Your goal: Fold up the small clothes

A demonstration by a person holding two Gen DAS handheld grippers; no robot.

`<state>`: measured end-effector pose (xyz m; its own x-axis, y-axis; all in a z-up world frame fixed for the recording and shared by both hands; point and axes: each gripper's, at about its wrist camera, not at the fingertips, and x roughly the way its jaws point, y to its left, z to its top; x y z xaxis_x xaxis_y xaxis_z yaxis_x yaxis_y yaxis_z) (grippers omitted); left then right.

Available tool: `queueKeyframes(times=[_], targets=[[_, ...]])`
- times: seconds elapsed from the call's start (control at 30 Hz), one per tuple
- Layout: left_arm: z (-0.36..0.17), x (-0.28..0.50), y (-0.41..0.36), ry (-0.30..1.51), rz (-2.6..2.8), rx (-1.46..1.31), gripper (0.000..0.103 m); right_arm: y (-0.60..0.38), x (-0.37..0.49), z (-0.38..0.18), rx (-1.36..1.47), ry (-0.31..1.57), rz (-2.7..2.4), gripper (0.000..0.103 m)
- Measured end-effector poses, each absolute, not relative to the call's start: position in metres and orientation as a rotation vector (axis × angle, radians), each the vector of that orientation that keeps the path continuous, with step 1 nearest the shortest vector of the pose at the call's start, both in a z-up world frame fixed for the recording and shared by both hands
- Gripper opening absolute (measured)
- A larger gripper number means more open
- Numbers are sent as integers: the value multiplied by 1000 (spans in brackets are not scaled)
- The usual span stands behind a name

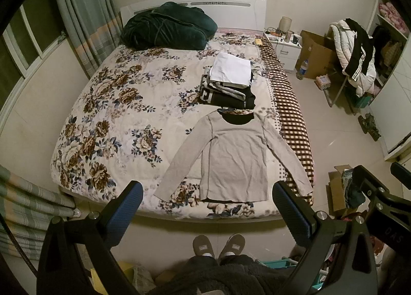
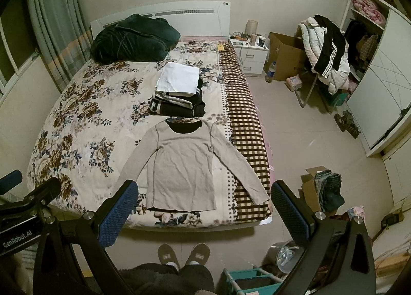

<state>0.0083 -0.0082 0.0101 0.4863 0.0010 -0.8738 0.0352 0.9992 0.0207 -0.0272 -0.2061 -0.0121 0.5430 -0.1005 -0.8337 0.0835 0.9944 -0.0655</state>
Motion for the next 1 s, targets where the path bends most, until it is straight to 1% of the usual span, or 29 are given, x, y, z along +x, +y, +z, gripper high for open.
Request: queueKeyframes(times=[1.0], targets=[[10,8,-7,1055,-26,35,103,-204,-32,-15,-19,982,-106,103]])
